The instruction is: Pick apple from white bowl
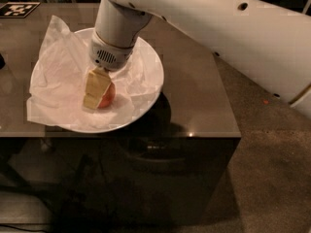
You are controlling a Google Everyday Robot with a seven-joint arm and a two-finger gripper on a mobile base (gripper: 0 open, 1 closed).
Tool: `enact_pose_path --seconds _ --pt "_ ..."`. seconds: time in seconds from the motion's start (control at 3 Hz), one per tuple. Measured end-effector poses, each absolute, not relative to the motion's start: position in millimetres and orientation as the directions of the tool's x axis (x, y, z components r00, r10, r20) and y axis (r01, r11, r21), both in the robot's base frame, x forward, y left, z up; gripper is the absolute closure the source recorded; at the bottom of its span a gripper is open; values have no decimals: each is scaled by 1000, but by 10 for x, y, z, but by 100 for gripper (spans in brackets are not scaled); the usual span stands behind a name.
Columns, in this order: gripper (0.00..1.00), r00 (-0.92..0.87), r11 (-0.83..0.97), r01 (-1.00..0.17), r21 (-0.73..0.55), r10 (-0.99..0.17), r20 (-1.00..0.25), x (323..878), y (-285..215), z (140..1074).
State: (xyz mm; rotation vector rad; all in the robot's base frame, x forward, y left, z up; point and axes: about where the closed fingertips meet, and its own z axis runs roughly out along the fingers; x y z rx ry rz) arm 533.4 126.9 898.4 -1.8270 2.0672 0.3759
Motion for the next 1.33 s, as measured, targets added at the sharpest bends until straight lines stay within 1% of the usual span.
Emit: enact_pose_path --seconds 0.33,0.67,1.33 --pt "0 -103 131 -991 -36 -897 -431 5334 1270 8984" --pt "0 -102 131 -991 -37 -898 -429 5333 1271 8986" --pt "0 -114 113 -993 25 -905 -411 5492 1282 8799"
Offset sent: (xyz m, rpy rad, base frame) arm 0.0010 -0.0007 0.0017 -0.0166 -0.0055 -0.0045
